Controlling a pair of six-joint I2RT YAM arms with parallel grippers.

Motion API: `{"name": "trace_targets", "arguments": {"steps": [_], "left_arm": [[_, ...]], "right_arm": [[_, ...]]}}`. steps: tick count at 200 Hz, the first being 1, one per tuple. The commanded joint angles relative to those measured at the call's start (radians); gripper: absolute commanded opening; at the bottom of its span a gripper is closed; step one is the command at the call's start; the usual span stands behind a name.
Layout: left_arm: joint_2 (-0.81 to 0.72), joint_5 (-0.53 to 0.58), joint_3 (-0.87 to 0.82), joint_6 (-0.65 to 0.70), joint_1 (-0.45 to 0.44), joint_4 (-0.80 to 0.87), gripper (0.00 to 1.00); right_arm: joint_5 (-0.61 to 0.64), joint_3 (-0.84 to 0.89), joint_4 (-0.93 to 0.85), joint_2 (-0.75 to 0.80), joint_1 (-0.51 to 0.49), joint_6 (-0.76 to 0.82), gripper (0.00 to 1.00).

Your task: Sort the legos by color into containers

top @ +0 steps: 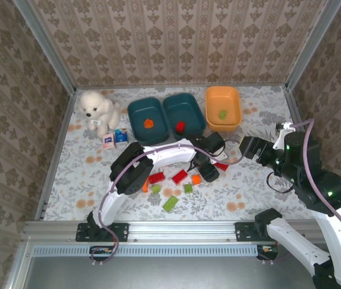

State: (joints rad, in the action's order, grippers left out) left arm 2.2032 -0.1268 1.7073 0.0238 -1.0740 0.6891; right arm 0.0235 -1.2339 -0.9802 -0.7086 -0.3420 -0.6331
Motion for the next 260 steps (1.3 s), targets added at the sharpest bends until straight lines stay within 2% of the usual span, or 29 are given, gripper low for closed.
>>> {"name": "trace_targets", "arguments": {"steps": [1,52,94,156,210,260], "left_arm": [[0.016,0.008,0.028,0.025,-0.009,0.04,0.69],[0.058,0.067,0.041,0.037,-0.02,0.024,0.61],[0.071,0.102,0.034,0.016,-0.023,0.019,0.39],[-0.042,0.201,0.007,-0.026,-0.016,0.001,0.31],[-0.273,0.258,-0.03,-0.173,0.103,0.017,0.29],[-0.348,0.289,-0.077,-0.26,0.308,0.083,0.29]], "right_arm": [[0.023,-0.024,-0.04,0.0,0.002,-0.006,0.87],[0.008,-0.014,-0.031,-0.006,0.002,-0.011,0.87],[0.0,-0.01,-0.024,-0.014,0.003,-0.016,0.86],[-0.008,-0.009,-0.003,-0.034,0.002,-0.015,0.86],[-0.048,-0.018,0.041,-0.079,0.003,0.012,0.85],[-0.145,-0.004,0.133,-0.172,0.002,0.019,0.85]]}}
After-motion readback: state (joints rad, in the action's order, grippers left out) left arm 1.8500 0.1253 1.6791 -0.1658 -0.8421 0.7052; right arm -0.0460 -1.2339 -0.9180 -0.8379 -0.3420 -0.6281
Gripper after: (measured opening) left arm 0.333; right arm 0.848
